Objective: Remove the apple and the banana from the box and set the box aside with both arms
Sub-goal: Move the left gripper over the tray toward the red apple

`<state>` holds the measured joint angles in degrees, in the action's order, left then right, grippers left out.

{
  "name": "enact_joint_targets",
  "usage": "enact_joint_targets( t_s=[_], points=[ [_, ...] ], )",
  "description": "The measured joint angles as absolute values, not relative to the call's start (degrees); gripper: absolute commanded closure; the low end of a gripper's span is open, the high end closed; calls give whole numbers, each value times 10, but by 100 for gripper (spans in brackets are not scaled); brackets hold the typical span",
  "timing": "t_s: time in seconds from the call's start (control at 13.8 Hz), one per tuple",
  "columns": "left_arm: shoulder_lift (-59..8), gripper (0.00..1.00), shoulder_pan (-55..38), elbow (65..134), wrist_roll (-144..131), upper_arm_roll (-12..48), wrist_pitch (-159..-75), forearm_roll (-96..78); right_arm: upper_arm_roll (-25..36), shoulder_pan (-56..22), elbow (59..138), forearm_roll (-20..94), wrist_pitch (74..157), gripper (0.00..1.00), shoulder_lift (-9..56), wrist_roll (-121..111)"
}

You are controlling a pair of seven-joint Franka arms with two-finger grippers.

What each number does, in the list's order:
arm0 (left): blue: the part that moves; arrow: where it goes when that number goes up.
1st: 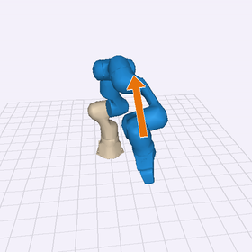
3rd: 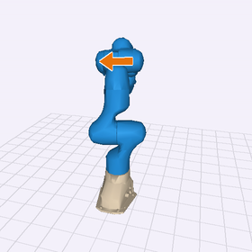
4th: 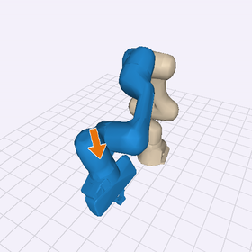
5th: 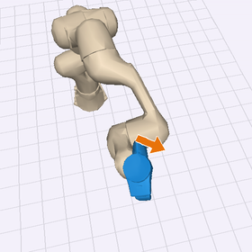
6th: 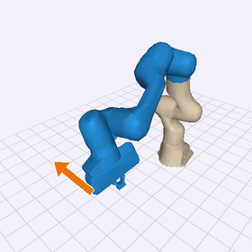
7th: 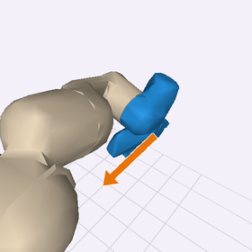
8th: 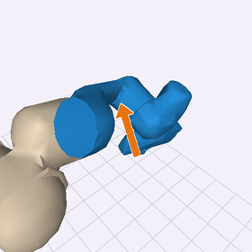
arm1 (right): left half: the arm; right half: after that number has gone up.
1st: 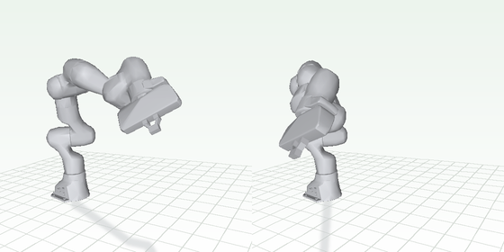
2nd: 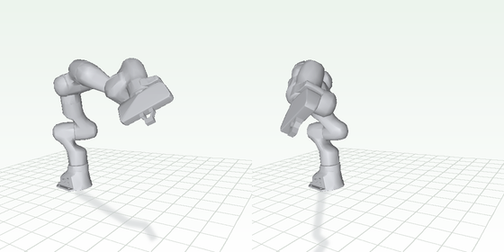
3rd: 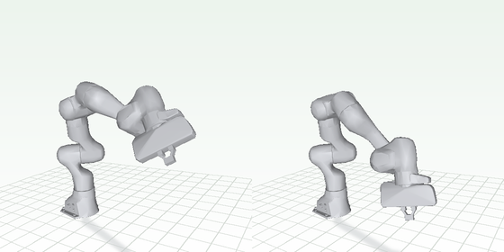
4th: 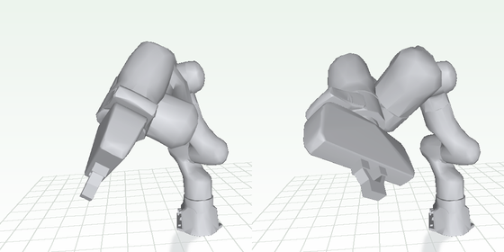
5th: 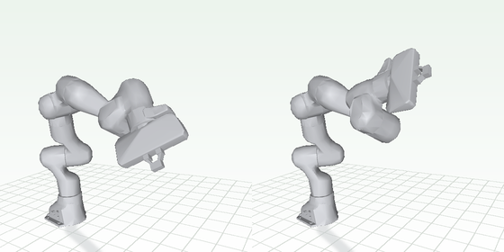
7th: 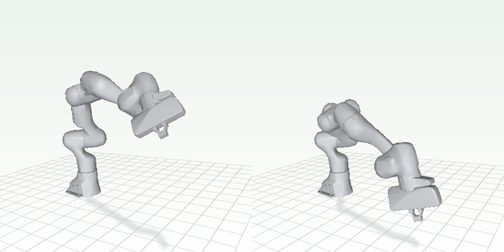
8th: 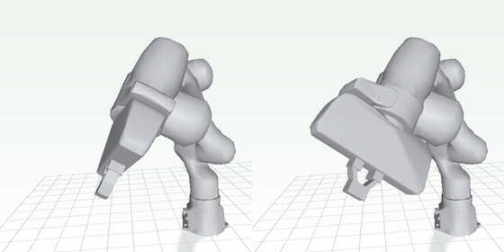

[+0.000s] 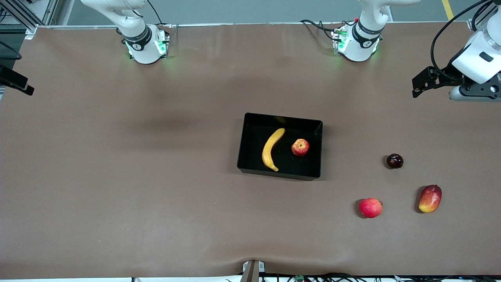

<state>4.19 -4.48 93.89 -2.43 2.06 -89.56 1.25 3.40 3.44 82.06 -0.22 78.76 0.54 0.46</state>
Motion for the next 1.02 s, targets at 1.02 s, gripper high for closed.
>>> enact_joint_targets(
  t_s=[1.02],
  points=[
    [-90,0,-101,914,-217,108,-918,14,35,38,821,0,788,0,6,5]
  ],
)
